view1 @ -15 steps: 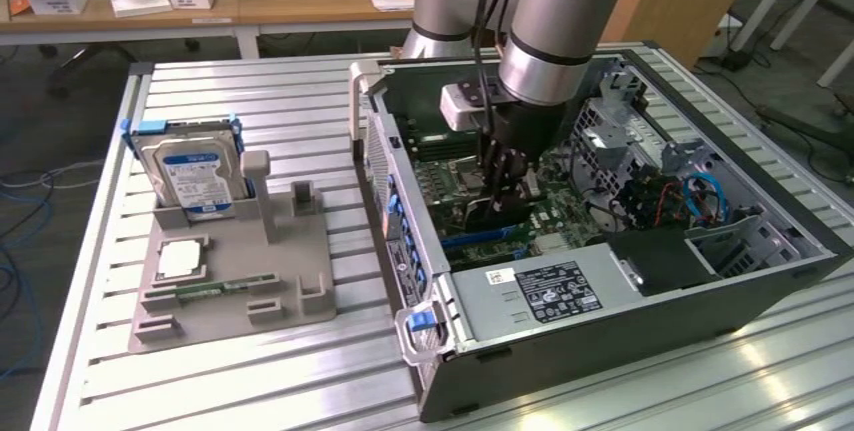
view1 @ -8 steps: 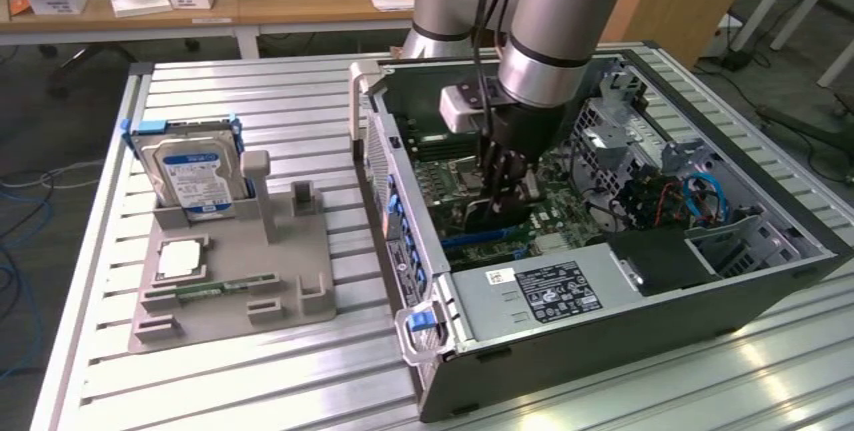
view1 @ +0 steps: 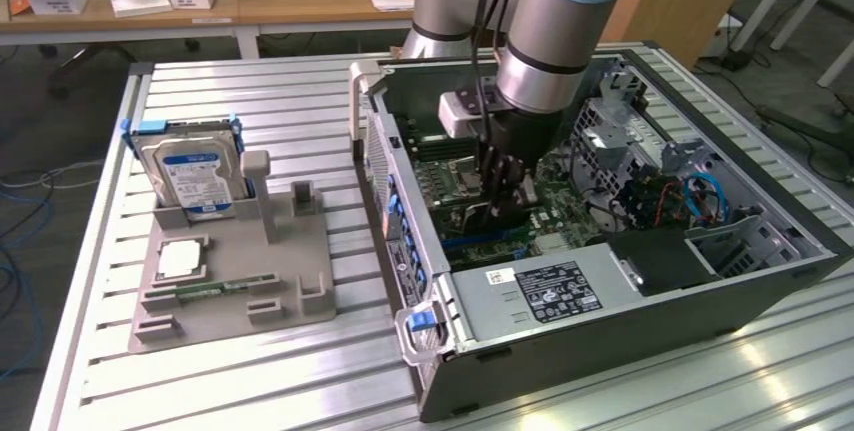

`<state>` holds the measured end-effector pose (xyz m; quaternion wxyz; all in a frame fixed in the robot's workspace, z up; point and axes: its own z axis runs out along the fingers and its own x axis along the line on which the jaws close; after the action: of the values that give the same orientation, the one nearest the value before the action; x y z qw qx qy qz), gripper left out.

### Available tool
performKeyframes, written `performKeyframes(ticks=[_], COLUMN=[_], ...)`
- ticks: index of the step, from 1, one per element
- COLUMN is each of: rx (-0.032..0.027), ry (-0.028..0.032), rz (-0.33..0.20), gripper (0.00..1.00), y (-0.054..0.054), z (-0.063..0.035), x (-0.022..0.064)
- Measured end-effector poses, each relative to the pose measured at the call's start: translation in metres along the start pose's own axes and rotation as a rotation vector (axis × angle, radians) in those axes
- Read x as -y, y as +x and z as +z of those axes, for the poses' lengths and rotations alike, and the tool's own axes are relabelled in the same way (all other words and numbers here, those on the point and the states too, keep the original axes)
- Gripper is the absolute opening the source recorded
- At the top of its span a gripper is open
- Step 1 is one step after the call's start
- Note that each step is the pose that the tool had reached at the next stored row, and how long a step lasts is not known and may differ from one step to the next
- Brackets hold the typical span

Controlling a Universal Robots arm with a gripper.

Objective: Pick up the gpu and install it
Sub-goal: 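Insert the gpu into the slot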

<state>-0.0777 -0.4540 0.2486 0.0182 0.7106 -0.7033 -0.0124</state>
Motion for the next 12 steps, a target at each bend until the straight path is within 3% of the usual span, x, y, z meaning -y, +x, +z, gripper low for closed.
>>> performKeyframes(ticks=[12], rx=[0.0004], ry=[-0.0017], rz=[0.0], gripper=[0.27], y=[-0.0001], z=[0.0007], x=[0.0001])
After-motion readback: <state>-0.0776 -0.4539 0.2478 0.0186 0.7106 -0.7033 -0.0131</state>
